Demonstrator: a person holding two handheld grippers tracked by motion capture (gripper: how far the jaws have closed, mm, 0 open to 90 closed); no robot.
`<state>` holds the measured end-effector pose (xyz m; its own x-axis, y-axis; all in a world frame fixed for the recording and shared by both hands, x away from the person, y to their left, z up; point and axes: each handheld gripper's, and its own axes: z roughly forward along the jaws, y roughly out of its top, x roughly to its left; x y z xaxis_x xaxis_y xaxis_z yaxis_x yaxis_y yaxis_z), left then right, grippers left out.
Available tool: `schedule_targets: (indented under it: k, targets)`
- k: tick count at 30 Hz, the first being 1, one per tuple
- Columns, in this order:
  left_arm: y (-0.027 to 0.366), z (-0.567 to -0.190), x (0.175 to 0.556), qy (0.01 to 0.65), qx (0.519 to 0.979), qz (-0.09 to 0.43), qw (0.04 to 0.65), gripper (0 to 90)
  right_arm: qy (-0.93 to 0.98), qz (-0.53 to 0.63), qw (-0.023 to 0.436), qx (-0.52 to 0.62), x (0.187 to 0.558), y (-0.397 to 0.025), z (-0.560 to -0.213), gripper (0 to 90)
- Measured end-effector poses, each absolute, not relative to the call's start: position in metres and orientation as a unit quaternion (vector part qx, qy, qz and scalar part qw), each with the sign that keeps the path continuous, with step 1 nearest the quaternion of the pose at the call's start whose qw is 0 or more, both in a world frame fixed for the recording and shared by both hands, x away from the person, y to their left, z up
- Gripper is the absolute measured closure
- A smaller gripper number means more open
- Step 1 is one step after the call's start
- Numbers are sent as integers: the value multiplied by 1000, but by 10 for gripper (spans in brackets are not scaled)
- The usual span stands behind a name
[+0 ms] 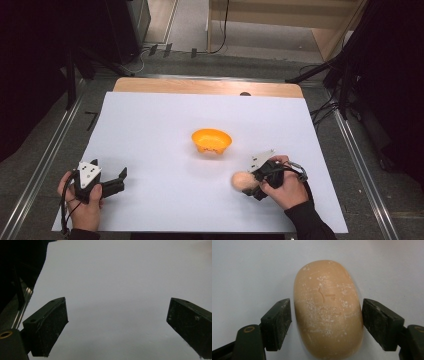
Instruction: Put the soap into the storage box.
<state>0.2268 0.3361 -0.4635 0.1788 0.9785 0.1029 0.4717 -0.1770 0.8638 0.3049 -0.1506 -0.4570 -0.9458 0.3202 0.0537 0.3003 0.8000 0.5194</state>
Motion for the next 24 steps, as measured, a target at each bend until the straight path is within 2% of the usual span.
schedule_targets:
  k: [24]
  targets:
    - [336,-463,227,533,681,356,356,39,952,259,25,159,305,-148,-458,324]
